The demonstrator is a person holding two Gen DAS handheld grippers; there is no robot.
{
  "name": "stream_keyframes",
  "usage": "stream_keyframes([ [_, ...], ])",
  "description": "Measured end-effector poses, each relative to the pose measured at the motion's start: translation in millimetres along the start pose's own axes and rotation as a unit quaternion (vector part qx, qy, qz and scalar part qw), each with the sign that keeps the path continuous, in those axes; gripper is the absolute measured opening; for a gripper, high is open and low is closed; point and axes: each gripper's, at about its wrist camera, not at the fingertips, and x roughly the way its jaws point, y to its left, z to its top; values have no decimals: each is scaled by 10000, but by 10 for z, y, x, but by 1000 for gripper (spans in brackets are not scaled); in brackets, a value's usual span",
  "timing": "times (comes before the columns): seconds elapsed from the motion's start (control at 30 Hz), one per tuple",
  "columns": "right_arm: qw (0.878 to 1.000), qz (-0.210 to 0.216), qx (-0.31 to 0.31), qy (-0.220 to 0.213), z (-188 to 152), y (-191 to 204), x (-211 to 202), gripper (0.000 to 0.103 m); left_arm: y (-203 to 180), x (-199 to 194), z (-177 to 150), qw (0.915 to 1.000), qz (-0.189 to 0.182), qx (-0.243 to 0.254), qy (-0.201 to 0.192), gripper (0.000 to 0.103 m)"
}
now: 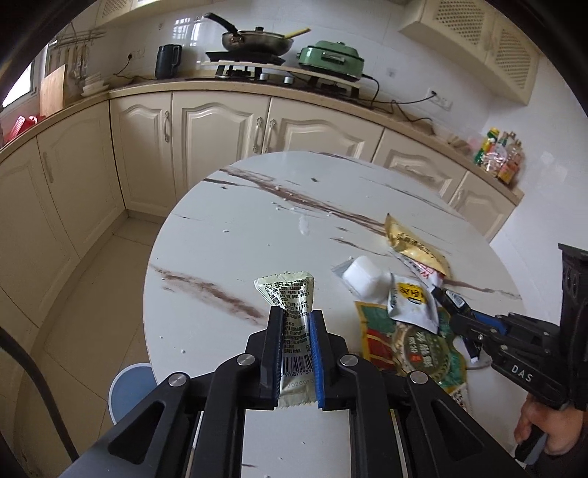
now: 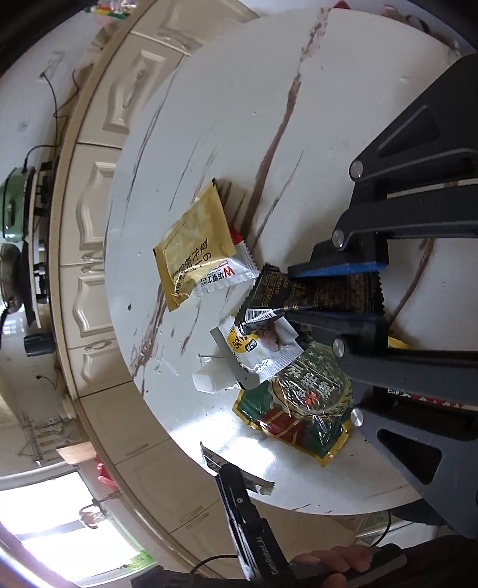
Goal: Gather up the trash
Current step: 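Carry the sachet and black packet over the bucket and open both tools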
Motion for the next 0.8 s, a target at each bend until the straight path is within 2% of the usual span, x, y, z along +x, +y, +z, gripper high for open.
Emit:
stream_keyframes([
  [0.2,9991,18,155,-389,24,5,-273,12,-88,-298,-68,9998,-148,24,-150,10],
  [0.33,9970,115,-17,-764,152,232,-605,13,-16,-609,-107,9992,-170,-22,-369,10],
  [0.47,9929,517,-329,-1020,294,682,-822,13,160,-961,-231,9981,-74,-133,-603,10],
  [0.57,9880,891,-608,-1105,377,1138,-827,13,401,-1235,-386,9967,52,-306,-749,10],
  [0.8,9749,1804,-1066,-746,442,2217,-304,13,1173,-1748,-895,9907,616,-865,-846,10],
])
